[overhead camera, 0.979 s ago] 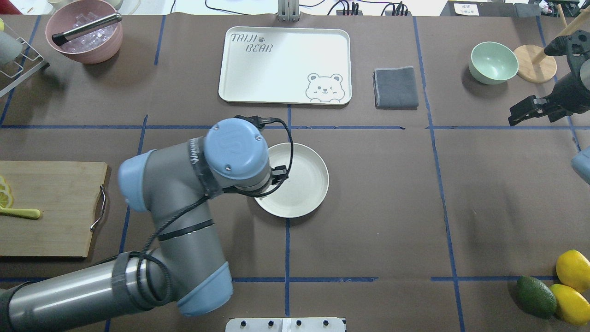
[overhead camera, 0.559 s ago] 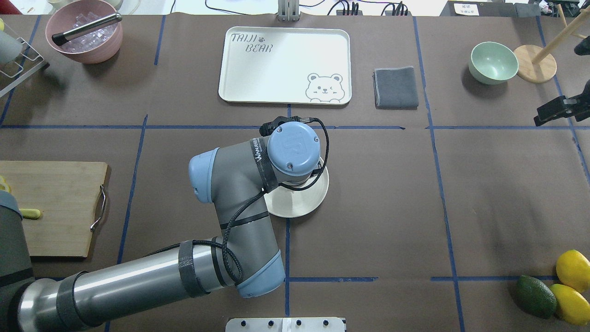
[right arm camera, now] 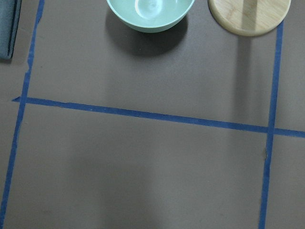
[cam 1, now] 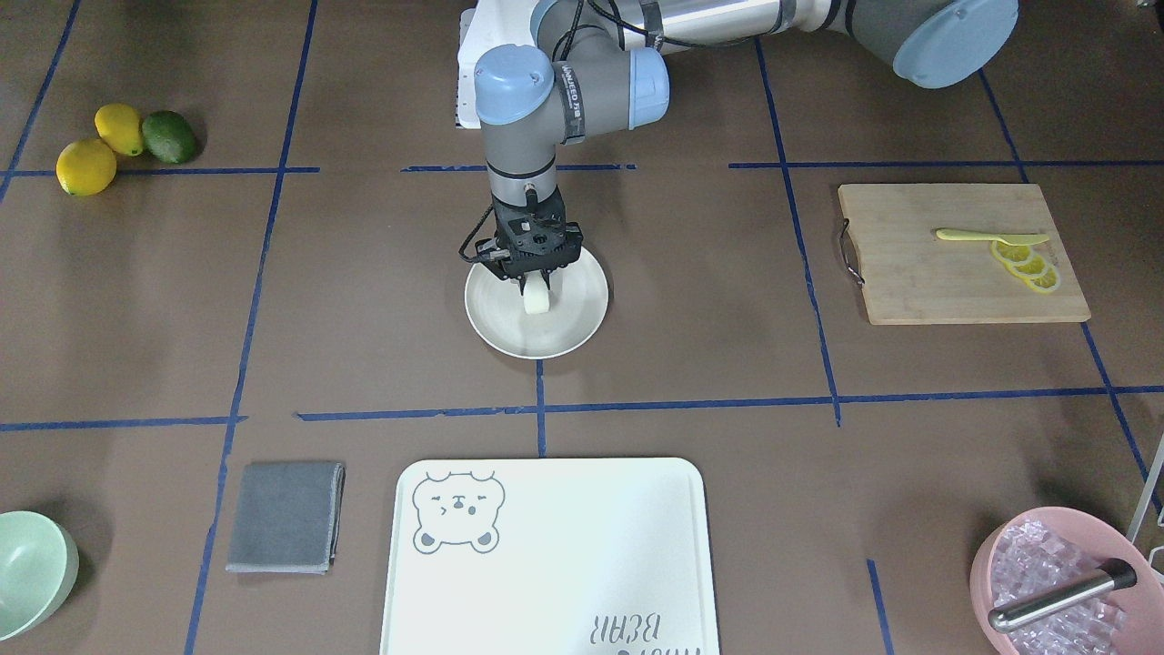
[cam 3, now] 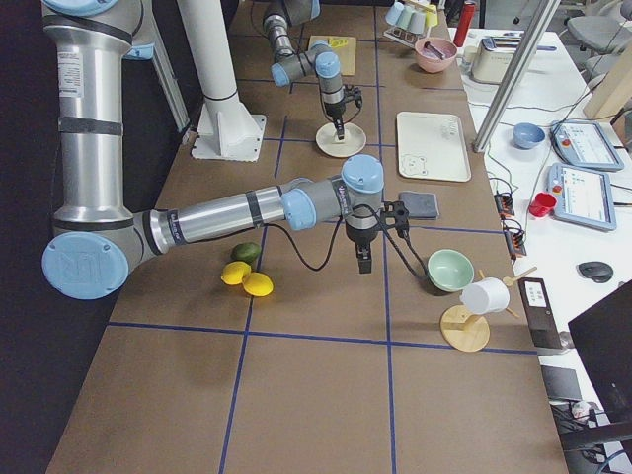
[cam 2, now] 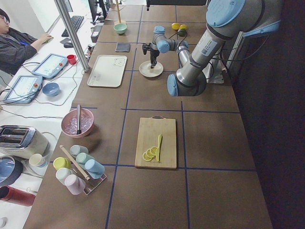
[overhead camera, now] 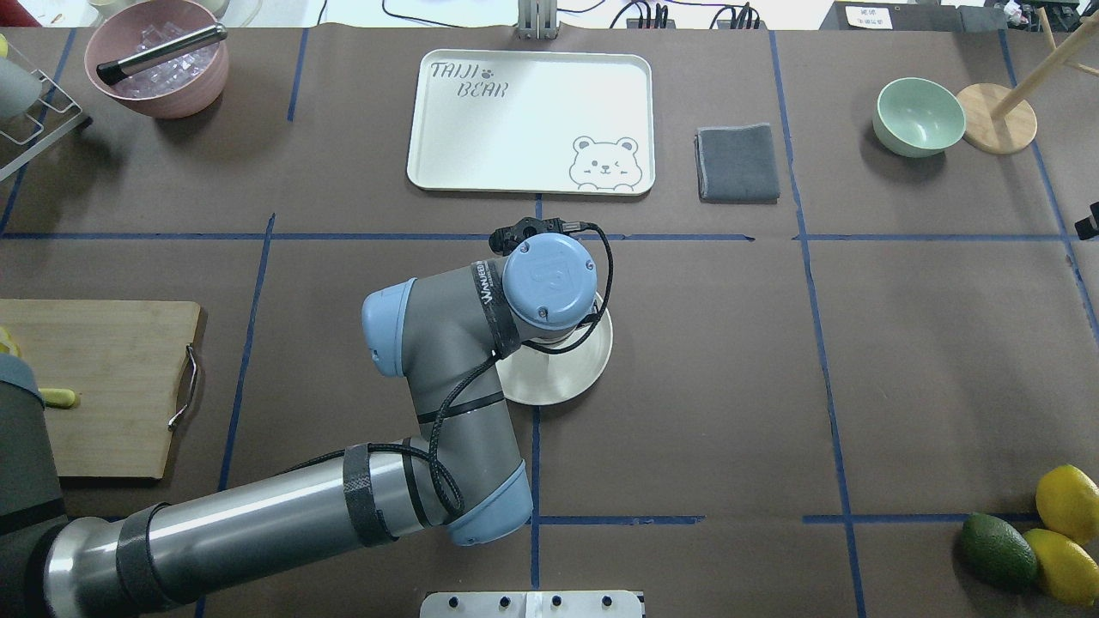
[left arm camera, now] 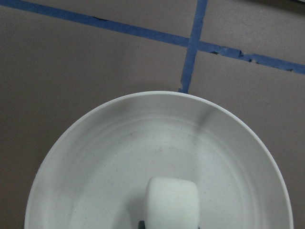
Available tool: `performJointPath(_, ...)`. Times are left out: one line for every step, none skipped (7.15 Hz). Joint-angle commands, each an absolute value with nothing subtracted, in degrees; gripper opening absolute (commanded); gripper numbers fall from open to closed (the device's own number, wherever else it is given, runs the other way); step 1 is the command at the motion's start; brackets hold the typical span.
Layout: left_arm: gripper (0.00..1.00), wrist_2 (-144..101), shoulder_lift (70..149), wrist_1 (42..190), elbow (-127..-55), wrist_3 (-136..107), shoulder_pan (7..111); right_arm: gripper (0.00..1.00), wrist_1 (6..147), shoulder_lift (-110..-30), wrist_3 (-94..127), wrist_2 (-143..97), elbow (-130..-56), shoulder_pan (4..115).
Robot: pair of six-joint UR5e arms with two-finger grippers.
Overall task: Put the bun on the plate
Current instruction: 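Lower the bun onto the plate and open the left gripper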
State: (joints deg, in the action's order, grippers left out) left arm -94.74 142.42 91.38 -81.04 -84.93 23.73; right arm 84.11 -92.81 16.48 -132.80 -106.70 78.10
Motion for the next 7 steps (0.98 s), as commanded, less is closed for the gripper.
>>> performJointPath(0.68,-94.7,141.8,91.4,-80.9,-82.6,23.7,1.0,84.1,-94.5,14.1,-135.3,-105.7,81.4)
performJointPath(0.9,-94.8,141.7,91.2,-81.2,-81.8,23.8,1.0,84.2,-95.1,12.3,-135.4,-105.6,82.4)
performJointPath(1.0,-95.1,141.7,90.8,-82.3,-81.8,23.9,1.0,84.3,-95.3,12.2,-135.4,-105.6,83.2)
performJointPath(1.0,-95.2,141.6,90.4,-84.2,-81.8,24.8,1.0,84.3,-96.5,12.2,-135.5,-105.4,83.4)
performJointPath(1.0,-98.1,139.9,89.2,-86.9,-81.7,26.8,1.0,84.1,-97.2,10.7,-135.4,-104.8,84.0)
performJointPath(1.0,-102.7,137.0,86.0,-92.3,-77.7,30.6,1.0,84.2,-97.1,5.0,-135.5,-102.3,86.2)
performJointPath(1.0,-104.7,133.7,81.3,-98.1,-72.7,34.2,1.0,84.3,-96.6,1.5,-135.4,-100.7,87.7)
